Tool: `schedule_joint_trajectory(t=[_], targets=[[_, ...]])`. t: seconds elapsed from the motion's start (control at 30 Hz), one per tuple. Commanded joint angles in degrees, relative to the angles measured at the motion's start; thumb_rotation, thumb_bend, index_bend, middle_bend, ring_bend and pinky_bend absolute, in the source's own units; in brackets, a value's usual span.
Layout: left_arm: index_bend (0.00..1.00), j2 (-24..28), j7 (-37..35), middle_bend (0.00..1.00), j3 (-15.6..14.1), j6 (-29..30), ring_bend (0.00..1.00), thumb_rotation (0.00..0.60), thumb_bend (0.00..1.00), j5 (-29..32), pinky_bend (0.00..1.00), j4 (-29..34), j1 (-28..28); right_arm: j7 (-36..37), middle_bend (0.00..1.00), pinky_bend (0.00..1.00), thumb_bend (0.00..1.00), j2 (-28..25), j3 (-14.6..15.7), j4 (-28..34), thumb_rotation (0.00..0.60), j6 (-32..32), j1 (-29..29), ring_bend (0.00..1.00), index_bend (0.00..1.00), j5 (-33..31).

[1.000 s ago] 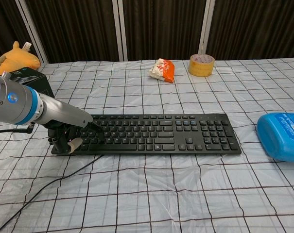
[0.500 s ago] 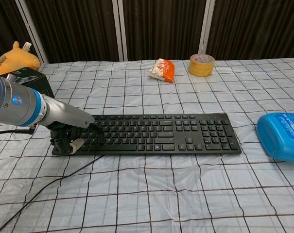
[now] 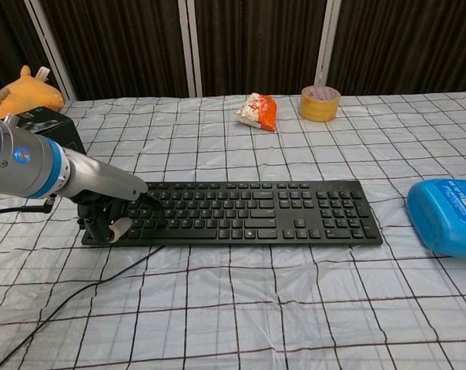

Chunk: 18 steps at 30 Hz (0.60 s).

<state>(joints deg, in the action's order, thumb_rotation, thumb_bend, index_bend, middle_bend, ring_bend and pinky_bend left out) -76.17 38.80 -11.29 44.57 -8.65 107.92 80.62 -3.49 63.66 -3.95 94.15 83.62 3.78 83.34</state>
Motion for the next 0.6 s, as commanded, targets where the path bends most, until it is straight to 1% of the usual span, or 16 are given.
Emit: schedule_joint_trajectory(t=[0.03,0.13,0.2,0.27,0.37,0.43,0.47,0.5,0.53,0.57,0.6], targets=[[0.12,2.2,-2.33,0.84,1.5,1.1,0.75,0.6,0.75,-1.38,0.52,1.52,-0.85,-0.04,0.0,0.0,0.05,-0.05,0.01,0.04,0.6,-0.15,-0.01,0.0,0.03,-0.18],[0.12,5.85,-5.73,0.82,3.26,3.07,0.72,0.6,0.75,-4.31,0.5,4.2,-2.75,-0.13,0.0,0.0,0.05,-0.06,0.02,0.11,0.6,-0.21,0.03,0.0,0.03,-0.16],[0.12,9.28,-8.06,0.78,3.88,6.31,0.68,0.6,0.75,-8.47,0.47,6.96,-5.15,-0.28,0.0,0.0,0.05,-0.04,0.01,0.06,0.6,-0.12,0.01,0.0,0.03,-0.12],[0.11,12.1,-9.35,0.71,3.54,10.45,0.62,0.6,0.74,-13.06,0.41,9.6,-7.73,-0.41,0.0,0.0,0.05,-0.03,-0.04,0.02,0.6,-0.05,-0.01,0.0,0.03,-0.2],[0.06,15.52,-10.89,0.51,1.84,18.17,0.44,0.6,0.68,-21.41,0.31,13.59,-12.82,-0.65,0.0,0.0,0.05,-0.01,-0.06,0.07,0.6,0.0,-0.05,0.0,0.03,-0.31],[0.01,17.01,-11.77,0.28,0.06,23.64,0.26,0.6,0.58,-27.4,0.21,15.65,-16.86,-0.85,0.0,0.0,0.05,0.03,-0.02,0.09,0.6,0.03,-0.04,0.0,0.03,-0.21],[0.0,17.52,-12.34,0.2,-0.94,26.61,0.2,0.6,0.53,-30.4,0.17,16.54,-19.15,-0.98,0.0,0.0,0.05,0.05,0.0,0.09,0.6,0.06,-0.05,0.0,0.03,-0.19],[0.0,18.01,-13.72,0.09,-2.52,31.07,0.11,0.6,0.46,-35.37,0.11,17.7,-22.95,-1.24,0.0,0.0,0.05,0.08,0.01,0.11,0.6,0.09,-0.07,0.0,0.03,-0.21],[0.0,18.29,-14.74,0.03,-3.79,34.02,0.04,0.6,0.38,-38.56,0.05,18.24,-25.7,-1.36,0.0,0.0,0.05,0.11,0.02,0.18,0.6,0.1,-0.09,0.0,0.03,-0.25],[0.0,18.43,-15.42,0.01,-5.04,36.68,0.01,0.6,0.33,-41.71,0.03,18.36,-28.22,-1.47,0.0,0.0,0.05,0.13,0.02,0.27,0.6,0.13,-0.1,0.0,0.03,-0.24],[0.0,18.48,-15.87,0.0,-6.31,39.12,0.0,0.6,0.26,-44.68,0.0,18.1,-30.61,-1.64,0.0,0.0,0.05,0.15,0.03,0.32,0.6,0.2,-0.11,0.0,0.03,-0.18]])
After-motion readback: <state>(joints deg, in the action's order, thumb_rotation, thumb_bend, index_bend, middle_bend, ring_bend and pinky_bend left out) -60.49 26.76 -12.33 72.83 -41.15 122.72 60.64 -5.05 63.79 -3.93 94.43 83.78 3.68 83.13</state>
